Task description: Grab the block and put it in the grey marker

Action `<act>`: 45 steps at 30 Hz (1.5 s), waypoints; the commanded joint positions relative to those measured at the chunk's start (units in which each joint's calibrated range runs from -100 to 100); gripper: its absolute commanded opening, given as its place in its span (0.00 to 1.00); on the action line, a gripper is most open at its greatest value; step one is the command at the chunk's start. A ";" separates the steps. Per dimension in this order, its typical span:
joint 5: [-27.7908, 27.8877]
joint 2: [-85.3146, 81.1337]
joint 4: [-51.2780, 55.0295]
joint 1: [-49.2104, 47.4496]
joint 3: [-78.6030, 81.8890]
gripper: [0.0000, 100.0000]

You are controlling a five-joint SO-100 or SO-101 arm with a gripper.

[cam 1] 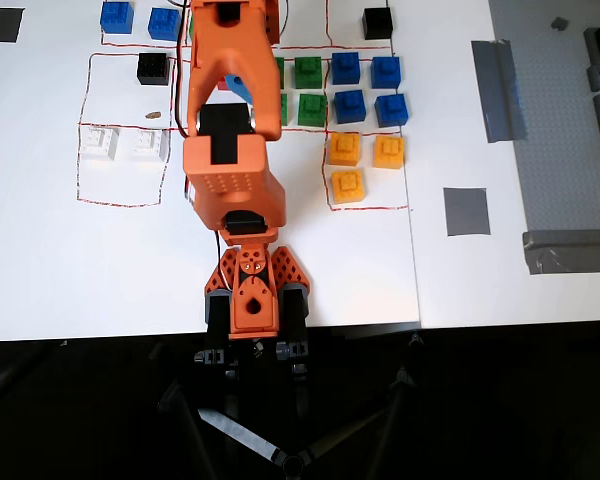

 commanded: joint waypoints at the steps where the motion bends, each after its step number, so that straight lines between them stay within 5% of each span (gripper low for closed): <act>1: -2.15 -7.61 5.43 0.21 -2.45 0.00; 18: -3.17 -7.87 6.25 -1.54 -2.54 0.00; 45: -10.84 -0.87 8.37 -31.90 -12.61 0.00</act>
